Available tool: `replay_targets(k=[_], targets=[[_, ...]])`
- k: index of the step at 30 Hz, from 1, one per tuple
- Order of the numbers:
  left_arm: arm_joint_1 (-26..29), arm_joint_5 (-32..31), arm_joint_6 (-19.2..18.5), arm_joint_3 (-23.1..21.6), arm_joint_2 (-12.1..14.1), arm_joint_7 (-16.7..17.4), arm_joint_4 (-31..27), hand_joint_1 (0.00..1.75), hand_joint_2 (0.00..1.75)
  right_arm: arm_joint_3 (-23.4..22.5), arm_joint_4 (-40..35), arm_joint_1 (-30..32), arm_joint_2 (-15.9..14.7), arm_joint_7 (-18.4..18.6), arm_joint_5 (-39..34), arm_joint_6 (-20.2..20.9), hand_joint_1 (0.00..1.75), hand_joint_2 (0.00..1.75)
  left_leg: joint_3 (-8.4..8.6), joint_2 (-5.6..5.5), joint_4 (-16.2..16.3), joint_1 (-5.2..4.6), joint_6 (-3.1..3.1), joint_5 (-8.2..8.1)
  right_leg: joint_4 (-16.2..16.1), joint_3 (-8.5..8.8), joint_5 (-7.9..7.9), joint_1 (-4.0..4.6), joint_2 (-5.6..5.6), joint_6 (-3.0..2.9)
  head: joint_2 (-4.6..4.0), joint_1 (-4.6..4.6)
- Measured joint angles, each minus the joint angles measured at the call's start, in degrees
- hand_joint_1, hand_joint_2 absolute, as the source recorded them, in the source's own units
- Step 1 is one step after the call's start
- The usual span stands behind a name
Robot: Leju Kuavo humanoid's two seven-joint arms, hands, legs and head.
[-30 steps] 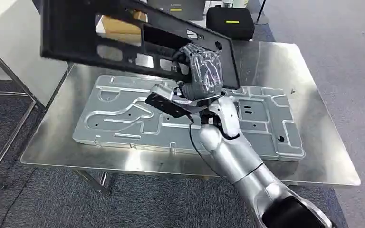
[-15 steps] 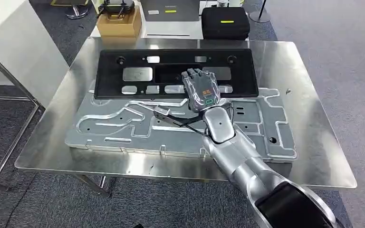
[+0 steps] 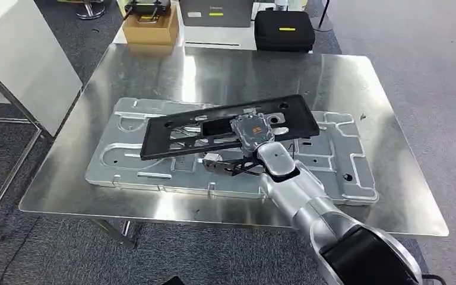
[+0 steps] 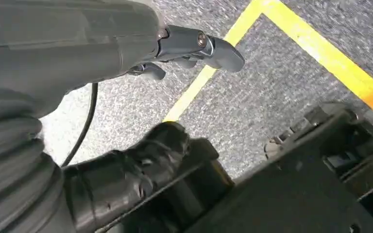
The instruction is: Take the parts from the cabinet and place them on the table.
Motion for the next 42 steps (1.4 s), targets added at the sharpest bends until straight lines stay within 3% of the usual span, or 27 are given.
replay_targets(k=[1,3,5,7,8,10,11,12,15,16,17,18,20,21,22,26,28,30,31,32,33,34,36,37,40,41,42], targets=[[0.03,0.02,0.11,0.02,0.0,-0.04,0.0,0.0,1.75,-0.24,0.63,0.06,-0.09,-0.11,-0.28,1.36,0.0,0.0,-0.01,-0.02,0.03,0.0,0.02,-0.02,2.32,-1.39,-0.29,-0.15,-0.08,0.09,0.0,-0.02],[0.02,0.0,0.31,0.02,0.0,-0.13,0.0,0.0,1.75,-0.41,1.09,-0.04,-0.13,-0.57,-0.7,2.83,0.0,0.0,0.18,-0.09,0.04,0.0,-0.04,-0.12,-0.94,-0.18,2.85,-0.31,-0.17,0.02,0.0,-0.02],[-0.01,-0.06,0.63,0.04,-0.09,-0.13,0.0,0.0,1.75,-0.57,1.35,-0.46,-0.13,-0.81,-1.01,3.91,0.0,0.0,0.63,-0.1,0.02,0.0,-0.26,-0.4,-11.37,4.96,8.2,-0.31,-0.21,-0.45,0.0,0.0],[-0.03,0.0,0.72,0.04,-0.15,-0.13,0.0,0.0,1.75,-0.74,1.55,-0.94,-0.11,-0.96,-1.14,4.47,0.0,0.0,0.38,-0.11,0.07,-0.32,-0.81,-0.48,-15.24,6.74,7.82,0.28,-0.23,-0.92,0.0,-0.02],[0.01,0.07,0.72,0.07,-0.15,-0.13,0.0,0.0,0.0,-0.76,1.57,-1.05,-0.11,-1.01,-1.18,4.58,0.0,0.0,0.4,-0.09,-0.21,-0.24,-1.13,-0.35,-14.92,6.61,7.76,0.35,-0.16,-1.06,0.0,-0.07],[0.06,0.11,0.7,0.09,-0.24,-0.13,0.0,0.0,0.0,-0.87,1.88,-1.21,-0.15,-0.98,-1.2,5.17,0.0,0.0,0.82,-0.07,-0.67,-0.13,-1.75,-0.32,-15.19,6.79,7.71,0.49,-0.11,-1.65,0.0,-0.05],[0.05,0.09,0.7,0.09,-0.22,-0.13,0.0,0.0,0.0,-0.9,1.9,-1.25,-0.11,-0.98,-1.22,5.22,0.0,0.0,0.64,-0.05,-0.5,-0.24,-2.18,-0.72,-16.06,7.39,8.15,-0.3,-0.19,-2.29,0.0,-0.09],[0.05,0.13,0.7,0.11,-0.22,-0.13,0.0,0.0,0.0,-0.9,1.92,-1.42,0.0,-1.01,-1.25,5.28,0.0,0.0,0.42,-0.04,0.81,-0.14,-2.23,-1.68,-16.5,7.72,8.22,-0.11,-0.25,-2.51,0.0,-0.02],[0.11,0.29,0.59,0.37,-0.22,-0.13,0.0,0.0,0.0,-0.92,2.09,-1.66,0.22,-1.09,-1.55,5.74,0.0,0.0,-5.21,-0.04,12.69,-0.12,-2.37,-7.41,-16.4,7.78,8.04,0.16,-0.33,-3.15,0.0,-0.16],[0.12,0.35,0.55,0.44,-0.22,-0.13,0.0,0.0,0.0,-0.92,2.27,-1.6,0.22,-1.09,-1.6,5.87,0.0,0.0,-6.82,-0.04,15.75,-0.12,-2.49,-8.05,-16.3,7.75,8.0,0.28,-0.33,-3.2,0.0,-0.18],[0.12,0.48,0.55,0.52,-0.22,-0.11,0.0,0.0,0.0,-0.92,2.4,-1.6,0.22,-1.09,-1.64,6.11,0.0,0.0,-7.12,-0.03,16.15,-0.1,-2.53,-7.39,-16.19,7.72,7.96,0.34,-0.33,-3.27,0.0,-0.15],[0.15,0.68,0.55,0.63,-0.22,-0.09,0.0,0.0,0.0,-0.94,2.45,-1.61,0.24,-1.14,-1.68,6.24,0.0,0.0,-6.15,-0.02,13.98,-0.09,-2.52,-5.64,-16.07,7.73,7.89,0.37,-0.3,-3.28,0.0,-0.15],[0.36,0.85,0.66,0.9,-0.17,0.07,0.0,0.0,0.0,-1.0,2.45,-1.7,0.35,-1.16,-1.81,6.29,0.0,0.0,-1.6,-0.01,4.75,-0.08,-2.31,-0.78,-15.6,7.74,7.66,0.32,-0.12,-3.06,0.0,-0.18],[0.36,1.01,0.79,1.01,-0.15,0.18,0.0,0.0,0.0,-1.05,2.45,-1.73,0.37,-1.16,-1.9,6.31,0.0,0.0,0.04,-0.02,0.76,-0.09,-2.07,-0.21,-15.26,7.65,7.53,0.34,-0.09,-2.82,0.0,-0.15],[0.26,1.12,0.79,1.23,-0.18,0.33,0.0,0.0,0.0,-1.11,2.45,-1.84,0.35,-1.14,-2.03,6.42,0.0,0.0,0.63,-0.1,0.11,-0.44,-1.92,-0.48,-14.77,7.22,7.54,0.81,-0.02,-2.6,0.0,-0.18],[0.53,1.49,0.74,1.81,-0.2,0.87,0.0,0.0,0.0,-1.53,2.45,-1.88,0.5,-1.18,-2.58,6.81,0.0,0.0,0.31,-0.1,-0.36,-0.26,-0.62,0.45,-14.96,7.03,7.99,0.73,0.06,-1.52,0.0,-0.09],[0.42,1.49,0.66,1.88,-0.22,0.9,0.0,0.0,0.0,-1.81,2.45,-2.02,0.48,-1.2,-2.64,7.1,0.0,0.0,0.11,0.1,-0.63,-0.12,0.16,1.03,-11.35,5.8,4.02,0.38,-0.1,-0.92,0.0,-0.02],[0.42,1.47,0.66,2.01,-0.22,0.9,0.0,0.0,0.0,-1.86,2.51,-2.05,0.5,-1.2,-2.71,7.25,0.0,0.0,-0.4,0.21,-0.62,-0.16,0.34,1.35,-2.6,2.71,-1.17,-0.05,-0.13,-0.4,0.0,-0.06],[0.45,1.47,0.66,2.14,-0.2,0.92,0.0,0.0,0.0,-1.88,2.64,-2.02,0.48,-1.22,-2.78,7.27,0.0,0.0,-0.7,0.29,-0.6,-0.17,0.3,1.57,0.94,1.51,-2.6,-0.19,-0.16,-0.23,0.0,-0.02],[0.48,1.47,0.68,2.27,-0.2,0.94,0.0,0.0,0.0,-1.88,2.75,-1.98,0.5,-1.22,-2.84,7.27,0.0,0.0,-1.02,0.33,-0.59,-0.16,0.25,1.82,2.34,1.31,-2.68,-0.37,-0.19,-0.11,0.0,-0.04],[0.47,1.47,0.68,2.36,-0.2,0.94,0.0,0.0,0.0,-1.88,2.82,-1.98,0.5,-1.22,-2.9,7.31,0.0,0.0,-1.3,0.33,-0.58,-0.16,0.17,2.07,1.16,2.4,-1.59,-0.56,-0.2,-0.05,0.0,-0.02],[0.46,1.47,0.68,2.43,-0.2,0.94,0.0,0.0,0.0,-1.9,2.82,-2.03,0.5,-1.22,-3.02,7.31,0.0,0.0,-1.57,0.32,-0.58,-0.16,0.02,2.3,-2.71,4.99,0.45,-0.68,-0.21,-0.1,0.0,-0.04],[0.43,1.44,0.66,2.6,-0.2,0.94,0.0,0.0,0.0,-1.92,2.8,-2.36,0.65,-1.33,-3.12,7.31,0.0,0.0,-1.75,0.3,-0.57,-0.14,-0.45,2.74,-13.25,11.8,3.63,-0.71,-0.22,-0.48,0.0,-0.02],[0.41,1.44,0.66,2.67,-0.2,0.94,0.0,0.0,0.0,-1.99,2.8,-2.57,0.7,-1.36,-3.19,7.31,0.0,0.0,-2.05,0.24,-0.55,-0.36,-0.86,3.01,-15.75,12.95,2.85,-0.34,-0.18,-0.57,0.0,-0.04],[0.31,1.44,0.61,2.84,-0.24,0.98,0.0,0.0,0.0,-2.1,2.8,-2.71,0.83,-1.42,-3.23,7.36,0.0,0.0,-2.15,0.27,-1.09,0.01,-2.16,4.17,-15.62,12.05,3.96,0.25,-0.14,-1.26,0.0,-0.15],[0.38,1.47,0.61,2.86,-0.24,1.03,0.0,0.0,0.0,-2.12,2.8,-2.7,0.87,-1.51,-3.23,7.4,0.0,0.0,-2.29,0.22,-1.19,-0.15,-2.65,4.53,-16.17,11.89,4.59,0.05,-0.22,-1.82,0.0,-0.09],[0.5,1.47,0.57,2.91,-0.22,1.07,0.0,0.0,0.0,-2.14,2.82,-2.79,0.98,-1.51,-3.26,7.42,0.0,0.0,-2.8,0.09,-0.51,0.26,-2.73,3.5,-16.6,11.65,5.35,-0.19,-0.6,-2.26,0.0,-0.11]])
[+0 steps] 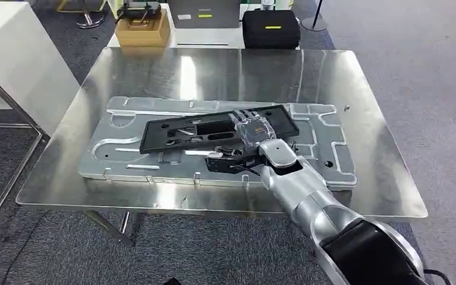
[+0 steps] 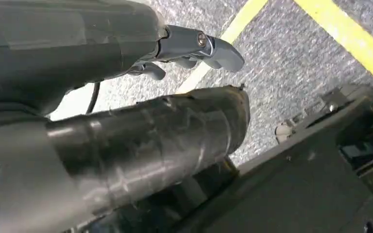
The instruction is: Take the parts from the cabinet and place them on the table.
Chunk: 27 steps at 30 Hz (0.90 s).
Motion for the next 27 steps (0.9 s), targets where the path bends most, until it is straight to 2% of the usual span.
replay_targets(k=[1,2,3,4,5,6,7,8,9,10,11,13,14,15,16,17,18,19,20,21,22,23,24,25,26,27], targets=[[-0.04,0.0,-0.02,0.04,0.0,0.02,0.0,0.0,0.0,-0.02,0.02,-0.06,0.2,-0.02,-0.02,0.0,0.0,0.0,-0.82,0.03,1.83,-0.09,-0.12,-2.68,-0.21,-0.49,0.6,0.06,0.11,-0.61,0.0,-0.04],[-0.02,0.0,-0.04,0.07,0.0,0.13,0.0,0.0,0.0,-0.04,0.04,-0.09,0.26,-0.02,-0.02,0.0,0.0,0.0,-1.92,0.0,5.49,-0.05,-0.2,-6.06,-0.19,-1.17,1.05,0.13,0.05,-1.16,0.0,-0.15],[0.03,0.0,-0.09,0.07,0.0,0.18,0.0,0.0,0.0,-0.04,0.04,-0.04,0.33,-0.04,-0.04,0.0,0.0,0.0,-3.19,0.0,9.99,-0.06,-0.32,-9.17,-0.12,-1.91,1.56,0.27,0.06,-1.2,0.0,-0.22],[0.03,0.0,-0.11,0.07,0.0,0.2,0.0,0.0,0.0,-0.04,0.09,0.03,0.33,-0.04,-0.04,-0.02,0.0,0.0,-4.26,0.0,14.34,-0.06,-0.46,-11.32,-0.04,-2.76,2.13,0.47,0.03,-1.29,0.0,-0.17],[0.03,-0.02,-0.13,0.07,0.0,0.24,0.0,0.0,0.0,-0.04,0.15,0.06,0.33,-0.04,-0.11,-0.18,0.0,0.0,-4.42,0.01,16.57,-0.06,-0.52,-11.61,0.08,-3.57,2.63,0.59,0.02,-1.29,0.0,-0.18],[0.03,-0.02,-0.13,0.09,0.0,0.28,0.0,0.0,0.0,-0.04,0.22,0.09,0.33,-0.11,-0.22,-0.31,0.0,0.0,-3.38,0.01,16.43,-0.07,-0.52,-10.48,0.26,-4.46,3.12,0.67,0.02,-1.22,0.0,-0.17],[0.02,-0.04,-0.13,0.09,0.0,0.31,0.0,0.0,0.0,-0.04,0.22,0.1,0.33,-0.2,-0.35,-0.39,0.0,0.0,-1.42,0.02,14.25,-0.07,-0.45,-8.76,0.49,-5.27,3.55,0.69,0.03,-1.16,0.0,-0.2],[-0.01,-0.04,-0.13,0.11,0.0,0.33,0.0,0.0,0.0,-0.09,0.22,0.1,0.31,-0.22,-0.42,-0.61,0.0,0.0,1.6,0.02,10.23,-0.08,-0.26,-6.85,0.74,-6.04,4.0,0.7,0.07,-1.02,0.0,-0.2],[-0.05,-0.07,-0.13,0.13,0.06,0.33,0.0,0.0,0.0,-0.13,0.22,0.1,0.31,-0.26,-0.59,-0.94,0.0,0.0,4.98,0.02,5.65,-0.15,0.07,-6.07,1.04,-6.6,4.35,0.71,0.1,-0.85,0.0,-0.2],[-0.19,-0.09,-0.13,0.17,0.15,0.33,0.0,0.0,0.0,-0.17,0.17,0.1,0.31,-0.28,-0.74,-1.4,0.0,0.0,7.75,-0.01,1.21,-0.44,0.48,-7.89,1.3,-7.11,4.66,0.82,0.08,-0.54,0.0,-0.2],[-0.19,-0.15,-0.13,0.22,0.17,0.33,0.0,0.0,0.0,-0.26,0.17,0.17,0.26,-0.28,-0.87,-1.81,0.0,0.0,8.61,-0.09,-0.31,-0.71,0.75,-7.89,1.49,-7.3,5.03,0.8,0.04,-0.17,0.0,-0.09],[-0.09,-0.2,-0.13,0.28,0.17,0.33,0.0,0.0,0.0,-0.44,0.2,0.35,0.28,-0.59,-1.55,-2.58,0.0,0.0,7.93,-0.14,-0.26,-1.04,1.3,-7.46,1.1,-7.22,5.96,0.6,0.0,0.5,0.0,-0.18],[0.0,-0.22,-0.13,0.35,0.17,0.33,0.0,0.0,0.0,-0.7,0.2,0.45,0.26,-0.81,-1.92,-2.82,0.0,0.0,7.68,-0.1,-0.55,-1.04,1.84,-6.89,0.78,-7.23,6.51,0.67,0.06,0.85,0.0,-0.09],[0.06,-0.22,-0.13,0.37,0.0,0.33,0.0,0.0,0.0,-1.09,0.22,0.55,0.11,-0.98,-2.32,-3.19,0.0,0.0,7.75,0.29,-1.29,-0.31,2.43,-5.86,1.23,-7.71,6.17,0.64,0.25,1.09,0.0,-0.11],[-0.06,-0.24,-0.13,0.39,0.02,0.33,0.0,0.0,0.0,-1.33,0.2,0.56,0.04,-1.33,-2.69,-3.5,0.0,0.0,7.03,0.42,-1.52,-0.41,2.87,-5.03,2.68,-8.47,3.36,0.63,0.34,1.55,0.0,-0.03],[-0.07,-0.26,-0.11,0.42,0.02,0.31,0.0,0.0,0.0,-1.57,0.2,0.59,0.02,-1.7,-3.25,-3.63,0.0,0.0,6.31,0.57,-1.51,-0.42,3.44,-4.46,5.77,-9.44,-0.14,0.43,0.38,1.84,0.0,-0.04],[-0.06,-0.28,-0.11,0.46,0.02,0.31,0.0,0.0,0.0,-1.77,0.2,0.74,0.0,-2.14,-3.8,-3.82,0.0,0.0,5.57,0.59,-1.44,-0.45,3.26,-3.9,9.73,-10.41,-3.28,0.25,0.37,2.14,0.0,0.0],[-0.02,-0.31,-0.11,0.52,0.02,0.31,0.0,0.0,0.0,-2.08,0.2,1.1,0.0,-2.63,-4.33,-4.04,0.0,0.0,4.82,0.62,-1.41,-0.49,3.23,-3.34,13.91,-11.24,-5.63,0.05,0.33,2.41,0.0,-0.04],[0.02,-0.31,-0.09,0.66,0.04,0.31,0.0,0.0,0.0,-2.45,0.2,1.54,0.0,-2.91,-4.74,-4.26,0.0,0.0,4.1,0.66,-1.35,-0.5,3.16,-2.82,16.76,-11.51,-6.26,-0.1,0.31,2.58,0.0,-0.02],[0.05,-0.31,-0.02,0.81,0.04,0.31,0.0,0.0,0.0,-2.67,0.2,1.97,-0.02,-3.19,-5.14,-4.39,0.0,0.0,3.37,0.69,-1.27,-0.5,3.11,-2.32,17.67,-10.94,-5.23,-0.32,0.31,2.73,0.0,-0.04],[0.06,-0.31,-0.02,1.01,0.04,0.31,0.0,0.0,0.0,-2.89,0.2,2.35,-0.11,-3.54,-5.53,-4.44,0.0,0.0,2.48,0.7,-1.07,-0.5,2.97,-1.81,16.36,-9.17,-3.03,-0.52,0.29,2.85,0.0,-0.02],[0.08,-0.31,0.04,1.22,0.04,0.26,0.0,0.0,0.0,-3.1,0.2,2.59,-0.13,-4.02,-6.38,-4.55,0.0,0.0,1.66,0.7,-0.78,-0.49,2.74,-1.34,13.17,-6.46,-1.08,-0.64,0.26,2.83,0.0,-0.04],[0.1,-0.31,0.07,1.38,0.04,0.22,0.0,0.0,0.0,-3.36,0.05,2.73,-0.13,-4.64,-7.3,-4.74,0.0,0.0,1.02,0.68,-0.53,-0.49,2.52,-0.97,8.81,-3.11,-0.18,-0.76,0.26,2.73,0.0,-0.02],[0.1,-0.31,0.09,1.44,0.04,0.17,0.0,0.0,0.0,-3.73,-0.28,2.83,-0.13,-5.16,-8.0,-4.96,0.0,0.0,0.58,0.67,-0.34,-0.52,2.16,-0.58,3.99,-0.02,-1.93,-0.82,0.3,2.52,0.0,-0.04],[0.11,-0.31,0.15,1.51,0.04,0.13,0.0,0.0,0.0,-4.02,-0.63,2.94,0.06,-5.66,-8.63,-5.22,0.0,0.0,0.2,0.63,-0.2,-0.72,1.74,-0.19,0.78,1.76,-2.93,-0.28,0.4,2.21,0.0,-0.11],[0.23,-0.31,0.15,1.6,0.04,0.09,0.0,0.0,0.0,-4.22,-0.77,3.13,0.07,-5.94,-9.31,-5.53,0.0,0.0,0.18,0.65,-0.55,-0.67,1.27,0.33,0.75,1.5,-2.81,-0.14,0.39,1.92,0.0,-0.11]])
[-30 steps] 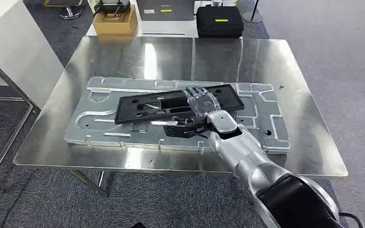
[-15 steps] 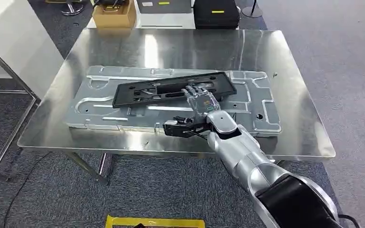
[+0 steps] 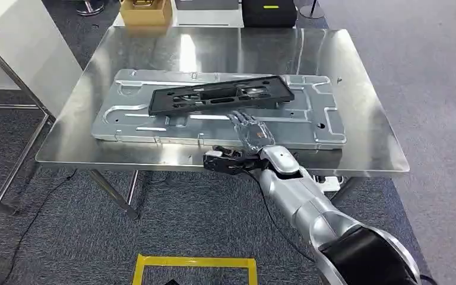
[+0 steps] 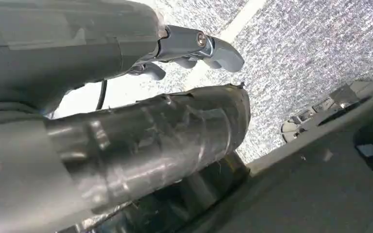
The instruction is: Take the parts from the cabinet and place them on the table.
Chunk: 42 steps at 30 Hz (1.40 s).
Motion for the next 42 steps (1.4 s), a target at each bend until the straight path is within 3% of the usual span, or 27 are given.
replay_targets(k=[2,3,5,7,8,10,12,13,14,15,18,19,20,22,23,25,27,28,29,30,33,34,36,38,39,40,42], targets=[[0.07,0.07,0.07,0.3,-0.02,-0.13,0.0,0.0,0.0,-0.5,-0.02,0.76,-0.02,-1.33,-1.99,-0.24,0.0,0.0,-0.07,-0.02,-0.43,0.3,-0.83,1.07,-0.24,-0.42,0.78,0.52,0.01,-0.95,0.0,0.0],[0.31,0.11,0.07,0.48,-0.02,-0.22,0.0,0.0,0.0,-0.88,-0.04,1.5,-0.02,-2.19,-3.16,-0.24,0.0,0.0,-0.47,-0.07,-0.36,0.48,-1.2,0.92,-0.85,-0.69,1.67,0.07,-0.2,-1.67,0.0,0.07],[0.52,0.26,0.33,1.05,-0.02,-0.46,0.0,0.0,0.0,-1.59,-0.57,2.9,0.04,-3.89,-5.42,-0.26,0.0,0.0,-2.08,-0.16,3.65,0.6,-1.27,-4.87,-0.94,-1.96,2.9,0.2,-0.47,-2.84,0.0,0.0],[0.86,0.35,0.52,1.33,-0.02,-0.74,0.0,0.0,0.0,-1.94,-0.81,4.13,0.07,-4.94,-6.9,-0.24,0.0,0.0,-4.06,-0.2,11.74,0.6,-1.36,-10.97,-0.87,-3.49,4.09,0.46,-0.44,-3.12,0.0,0.0],[0.94,0.37,0.65,1.42,-0.02,-0.83,0.0,0.0,0.0,-2.42,-0.81,4.92,0.07,-5.36,-7.72,-0.22,0.0,0.0,-4.76,-0.21,15.77,0.58,-1.41,-12.34,-0.76,-4.51,4.78,0.69,-0.45,-3.14,0.0,0.0],[1.03,0.5,0.87,1.73,0.0,-0.94,0.0,0.0,0.0,-3.15,-1.05,6.56,-0.02,-6.28,-9.49,-0.15,0.0,0.0,-3.03,-0.21,16.92,0.55,-1.19,-9.6,-0.47,-6.51,6.06,0.95,-0.46,-3.07,0.0,0.0],[1.1,0.5,1.01,2.08,0.04,-0.94,0.0,0.0,0.0,-3.72,-1.33,7.65,-0.13,-7.04,-10.94,-0.11,0.0,0.0,2.33,-0.21,10.74,0.36,-0.74,-6.26,-0.03,-8.32,7.18,0.97,-0.42,-2.84,0.0,-0.02],[1.08,0.5,1.03,2.25,0.13,-0.96,0.0,0.0,0.0,-4.15,-1.64,8.09,-0.2,-7.34,-11.6,-0.09,0.0,0.0,6.35,-0.22,5.75,0.18,-0.38,-6.8,0.25,-8.91,7.71,0.95,-0.39,-2.63,0.0,-0.02],[1.01,0.5,1.05,2.36,0.26,-1.01,-0.02,0.0,0.0,-4.39,-2.01,8.45,-0.31,-7.7,-12.22,-0.09,0.0,0.0,9.6,-0.21,0.55,-0.32,-0.12,-9.03,0.49,-9.53,8.08,1.22,-0.33,-2.25,0.0,-0.02],[1.03,0.5,1.11,2.58,0.26,-1.14,-0.02,0.0,0.0,-4.68,-2.27,8.83,-0.44,-8.05,-12.88,-0.04,0.0,0.0,9.79,-0.26,-0.17,-0.34,0.25,-9.34,0.4,-9.5,8.74,1.07,-0.46,-1.93,0.0,0.07],[1.39,0.7,1.22,2.99,0.24,-1.29,0.0,0.0,0.0,-5.75,-2.6,10.01,-0.65,-8.94,-14.75,0.33,0.0,0.0,8.86,-0.24,-0.93,-0.33,1.41,-7.72,-0.55,-9.48,10.48,1.14,-0.44,-0.83,0.0,0.13],[1.32,0.7,1.25,3.06,0.24,-1.38,-0.02,0.0,0.0,-6.01,-2.64,10.36,-0.92,-9.05,-15.13,0.41,0.0,0.0,8.59,0.08,-1.15,-0.09,1.79,-6.85,0.08,-9.84,9.08,0.7,-0.2,-0.6,0.0,0.01],[1.2,0.74,1.31,3.08,0.26,-1.53,-0.02,0.0,0.0,-6.25,-2.71,10.68,-1.16,-9.12,-15.66,0.66,0.0,0.0,7.65,0.07,-1.16,-0.11,2.41,-6.04,2.3,-10.73,5.24,0.66,-0.21,-0.23,0.0,0.18],[1.21,0.85,1.53,3.3,0.24,-1.84,-0.02,0.0,0.0,-6.93,-2.89,11.46,-1.49,-9.51,-17.3,1.71,0.0,0.0,5.83,0.09,-1.09,-0.19,2.69,-4.55,10.58,-12.69,-1.86,0.31,-0.22,0.3,0.0,0.22],[1.31,0.85,1.68,3.58,0.26,-1.86,-0.02,0.0,0.0,-7.23,-3.04,12.05,-1.64,-9.75,-18.18,2.36,0.0,0.0,4.86,0.09,-1.05,-0.21,2.63,-3.85,14.65,-13.3,-3.45,0.17,-0.23,0.56,0.0,0.18],[1.52,0.85,1.86,4.04,0.26,-1.88,-0.02,0.0,0.0,-7.6,-3.15,13.39,-1.97,-10.21,-19.84,3.32,0.0,0.0,2.78,0.11,-0.76,-0.2,2.43,-2.46,17.16,-11.97,-1.13,-0.2,-0.24,0.88,0.0,0.2],[1.86,0.9,2.03,4.24,0.26,-1.88,-0.02,0.0,0.0,-8.35,-3.32,14.47,-2.21,-10.78,-22.17,4.76,0.0,0.0,0.97,0.1,-0.36,-0.19,2.08,-1.37,11.62,-6.72,2.15,-0.43,-0.27,0.83,0.0,0.2],[1.98,0.94,2.14,4.42,0.26,-1.9,-0.02,0.0,0.0,-8.65,-3.58,14.94,-2.3,-11.17,-23.47,5.55,0.0,0.0,0.41,0.08,-0.1,-0.2,1.84,-0.9,6.84,-2.8,1.89,-0.52,-0.27,0.71,0.0,0.2],[2.22,0.98,2.16,4.57,0.28,-2.01,-0.02,0.0,0.0,-8.96,-3.91,15.33,-2.36,-11.55,-24.73,6.34,0.0,0.0,-0.05,0.0,0.12,-0.42,1.47,-0.59,1.83,1.17,-0.37,-0.26,-0.25,0.46,0.0,0.2],[2.35,1.07,2.3,4.74,0.28,-2.19,-0.02,0.0,0.0,-9.31,-4.15,15.76,-2.38,-12.09,-26.11,7.06,0.0,0.0,-0.24,0.09,0.26,-0.42,1.06,-0.12,-1.36,2.29,-1.57,-0.08,-0.18,0.11,0.0,0.07],[2.63,1.55,2.56,5.73,0.31,-2.8,-0.02,0.0,0.0,-10.67,-4.2,18.22,-3.13,-12.97,-30.15,9.66,0.0,0.0,-0.4,0.02,-0.51,-0.09,-0.2,1.72,-1.57,1.44,0.0,0.29,-0.33,-0.97,0.0,0.22],[2.81,1.66,2.69,5.97,0.31,-2.86,-0.02,0.0,0.0,-11.04,-4.17,19.03,-3.34,-13.14,-30.89,10.1,0.0,0.0,-0.79,-0.15,0.08,0.36,-0.36,0.85,-1.89,0.9,0.87,0.06,-0.73,-1.55,0.0,0.2],[3.01,2.03,3.02,6.47,0.31,-3.26,-0.02,0.0,0.0,-11.58,-4.17,20.35,-3.71,-13.27,-32.36,10.69,0.0,0.0,-2.5,-0.22,4.76,0.35,-0.36,-6.23,-1.89,-0.78,2.23,0.21,-0.66,-2.62,0.0,0.09],[3.25,2.1,3.08,7.02,0.31,-3.48,-0.02,0.0,0.0,-12.66,-4.09,22.29,-4.35,-13.36,-33.99,10.64,0.0,0.0,-3.99,-0.25,13.6,0.33,-0.55,-12.4,-1.82,-2.58,3.77,0.47,-0.67,-2.65,0.0,0.07],[3.27,2.14,3.13,7.19,0.31,-3.56,-0.02,0.0,0.0,-13.29,-3.96,23.34,-4.81,-13.25,-34.61,10.58,0.0,0.0,-4.12,-0.25,16.84,0.34,-0.55,-12.56,-1.73,-3.66,4.57,0.62,-0.76,-2.57,0.0,0.09],[3.42,2.21,3.24,7.32,0.31,-3.61,-0.02,0.0,0.0,-13.97,-3.85,24.34,-5.29,-12.9,-35.31,10.4,0.0,0.0,-3.37,-0.24,17.88,0.34,-0.51,-10.94,-1.66,-4.71,5.25,0.69,-0.93,-2.49,0.0,0.09],[3.89,2.58,3.45,7.69,0.31,-3.89,-0.02,0.0,0.0,-15.71,-3.32,26.41,-6.55,-12.46,-36.61,9.99,0.0,0.0,1.18,-0.25,13.95,0.33,-0.31,-6.5,-1.26,-6.83,6.56,0.66,-1.02,-2.19,0.0,0.09]])
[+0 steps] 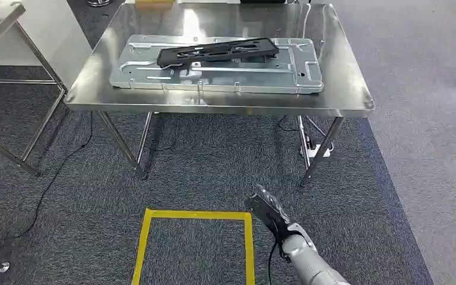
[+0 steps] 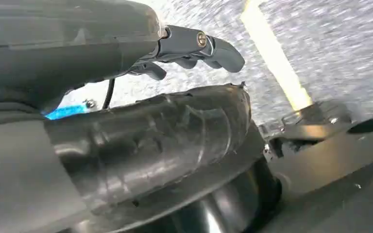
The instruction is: Take the parts from the cabinet and place them on the table.
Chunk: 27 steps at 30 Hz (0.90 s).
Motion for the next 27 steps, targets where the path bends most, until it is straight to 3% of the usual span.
replay_targets(k=[1,2,3,4,6,7,8,9,10,11,12,13,14,15,16,17,18,19,21,22,23,24,25,26,27], targets=[[0.2,0.15,0.11,0.28,0.02,-0.09,0.0,0.0,0.0,-1.03,0.28,1.01,-0.7,0.07,-0.76,-0.26,0.0,0.0,4.22,-0.02,-5.12,0.0,0.21,0.44,0.39,-0.93,0.61,-0.05,0.04,0.24,0.0,-0.02],[0.38,0.2,0.19,0.5,0.02,-0.13,0.0,0.0,0.0,-1.9,0.46,1.84,-1.18,0.26,-1.42,-0.59,0.0,0.0,8.35,-0.14,-10.63,-0.15,0.45,-1.95,0.84,-1.48,0.97,-0.01,0.06,0.56,0.0,-0.04],[0.53,0.33,0.31,0.68,0.04,-0.2,0.0,0.0,0.0,-2.76,0.61,2.48,-1.73,0.33,-1.93,-0.72,0.0,0.0,11.16,-0.26,-15.5,-0.49,0.63,-3.92,1.25,-1.84,1.43,0.07,0.09,0.92,0.0,0.02],[0.58,0.35,0.39,0.76,0.02,-0.26,0.02,0.0,0.0,-3.37,0.77,2.96,-2.08,0.35,-2.35,-0.68,0.0,0.0,10.61,-0.21,-15.47,-0.59,0.95,-4.27,0.98,-1.84,2.03,0.0,0.01,1.3,0.0,0.0],[0.71,0.59,0.52,1.11,0.0,-0.35,0.02,0.0,0.0,-4.55,1.31,3.85,-3.02,0.88,-3.2,-0.72,0.0,0.0,10.28,-0.19,-15.45,-0.89,1.65,-3.45,0.5,-1.72,3.22,-0.2,0.02,2.02,0.0,0.0],[0.93,0.7,0.52,1.31,-0.11,-0.37,0.02,0.0,0.0,-5.2,1.73,4.53,-3.76,1.18,-3.61,-0.79,0.0,0.0,9.8,0.1,-15.93,-0.33,2.28,-2.36,0.65,-1.99,3.07,-0.2,0.22,2.42,0.0,0.05],[0.92,0.74,0.57,1.51,-0.13,-0.48,0.02,0.0,0.0,-5.82,1.99,5.22,-4.22,1.55,-3.9,-0.79,0.0,0.0,9.11,0.25,-15.91,-0.43,2.63,-1.67,1.82,-2.55,0.38,-0.44,0.56,2.6,0.0,0.02],[0.91,0.87,0.59,1.75,-0.07,-0.61,0.02,0.0,0.0,-6.41,2.25,6.04,-4.66,1.92,-3.92,-0.94,0.0,0.0,8.21,0.27,-15.89,-0.46,3.32,-0.94,4.64,-3.4,-3.8,-0.58,0.62,2.73,0.0,0.18],[0.91,1.02,0.66,1.99,-0.04,-0.74,0.02,0.0,0.0,-6.91,2.45,6.78,-5.12,2.16,-3.92,-1.29,0.0,0.0,7.3,0.27,-15.87,-0.55,3.37,-0.2,8.52,-4.29,-7.54,-0.67,0.64,2.97,0.0,0.2],[0.95,1.2,0.63,2.16,-0.04,-0.9,0.02,0.0,0.0,-7.43,2.75,7.47,-5.53,2.55,-4.02,-1.75,0.0,0.0,6.56,0.26,-15.83,-0.68,3.43,0.56,12.65,-5.06,-10.14,-0.78,0.66,3.18,0.0,0.2],[1.0,1.31,0.63,2.27,-0.04,-0.98,0.02,0.0,0.0,-7.98,3.08,8.23,-5.84,2.71,-4.2,-1.93,0.0,0.0,5.42,0.27,-15.72,-0.77,3.4,1.39,16.63,-5.55,-10.96,-0.89,0.66,3.37,0.0,0.2],[1.08,1.33,0.63,2.45,-0.04,-1.01,0.02,0.0,0.0,-8.64,3.43,8.95,-6.04,2.95,-4.35,-2.01,0.0,0.0,4.28,0.27,-15.57,-0.83,3.28,2.11,18.66,-5.27,-9.55,-0.98,0.65,3.48,0.0,0.17],[1.15,1.33,0.63,2.56,-0.04,-0.96,0.02,0.0,0.0,-9.08,3.65,9.56,-6.28,3.13,-4.51,-2.17,0.0,0.0,3.17,0.31,-15.35,-0.83,3.13,2.71,18.34,-4.01,-7.33,-1.05,0.65,3.53,0.0,0.17],[1.16,1.33,0.63,2.71,-0.02,-0.81,0.02,0.0,0.0,-9.64,3.85,10.1,-6.43,3.45,-4.66,-2.4,0.0,0.0,2.08,0.34,-15.07,-0.84,2.95,3.31,15.87,-1.48,-5.22,-1.13,0.64,3.52,0.0,0.17],[1.17,1.33,0.66,2.88,-0.02,-0.66,0.02,0.0,0.0,-10.14,4.07,10.45,-6.63,3.78,-4.77,-2.58,0.0,0.0,1.16,0.34,-14.77,-0.84,2.74,3.82,11.78,1.94,-4.36,-1.23,0.64,3.44,0.0,0.18],[1.07,1.35,0.68,3.02,-0.02,-0.52,0.02,0.0,0.0,-10.54,4.2,10.66,-6.74,4.04,-4.86,-2.65,0.0,0.0,0.65,0.34,-14.32,-0.85,2.51,4.23,6.56,6.2,-5.39,-1.32,0.65,3.25,0.0,0.15],[1.18,1.35,0.76,3.17,0.0,-0.39,0.0,0.0,0.0,-11.17,4.31,10.76,-6.98,4.52,-4.94,-2.75,0.0,0.0,-0.02,0.36,-13.87,-1.12,2.22,4.41,0.44,10.11,-7.86,-0.86,0.71,3.02,0.0,0.2],[1.22,1.35,0.76,3.41,0.02,-0.28,0.0,0.0,0.0,-11.78,4.48,10.9,-7.15,4.92,-5.14,-2.84,0.0,0.0,-0.17,0.48,-13.83,-1.05,1.71,5.1,-0.73,10.55,-8.6,-0.77,0.75,2.63,0.0,0.04],[1.17,1.35,0.87,3.6,0.02,-0.13,0.02,0.0,0.0,-12.72,4.9,11.62,-7.39,5.9,-5.43,-3.02,0.0,0.0,-0.24,0.5,-14.21,-0.6,1.01,6.16,-0.67,10.04,-7.88,-0.23,0.75,1.96,0.0,0.11],[1.39,1.35,0.96,3.67,0.04,-0.13,0.02,0.0,0.0,-13.03,5.14,12.28,-7.5,6.25,-5.49,-3.06,0.0,0.0,-0.45,0.32,-14.14,-0.74,0.56,6.49,-1.25,9.47,-7.01,-0.57,0.53,1.4,0.0,0.24],[1.31,1.35,1.0,3.78,0.11,-0.13,0.02,0.0,0.0,-13.25,5.42,12.54,-7.52,6.67,-5.49,-3.1,0.0,0.0,-0.99,0.03,-13.16,-0.33,0.46,4.51,-1.26,8.88,-6.29,-0.62,0.1,0.81,0.0,0.11],[1.42,1.35,1.0,3.87,0.11,-0.13,0.02,0.0,0.0,-13.49,5.58,12.77,-7.68,6.95,-5.47,-3.21,0.0,0.0,-1.86,0.04,-10.78,-0.37,0.41,0.75,-1.24,7.99,-5.65,-0.61,0.12,0.19,0.0,0.09],[1.42,1.33,1.0,3.91,0.11,-0.18,0.02,0.0,0.0,-13.84,5.64,12.94,-7.81,7.26,-5.4,-3.41,0.0,0.0,-2.76,0.05,-6.94,-0.31,0.33,-3.34,-1.17,7.11,-4.92,-0.55,0.15,-0.1,0.0,0.0],[1.56,1.31,0.98,3.96,0.11,-0.15,0.02,0.0,0.0,-14.13,5.71,13.11,-7.87,7.43,-5.27,-3.5,0.0,0.0,-3.41,0.04,-2.89,-0.31,0.24,-6.43,-1.14,6.18,-4.2,-0.43,0.2,-0.17,0.0,0.02],[1.58,1.27,0.98,4.02,0.11,-0.15,0.02,0.0,0.0,-14.3,5.84,13.34,-7.89,7.76,-5.12,-3.54,0.0,0.0,-3.87,0.03,1.1,-0.32,0.19,-7.95,-1.06,5.15,-3.43,-0.26,0.2,-0.16,0.0,-0.02]])
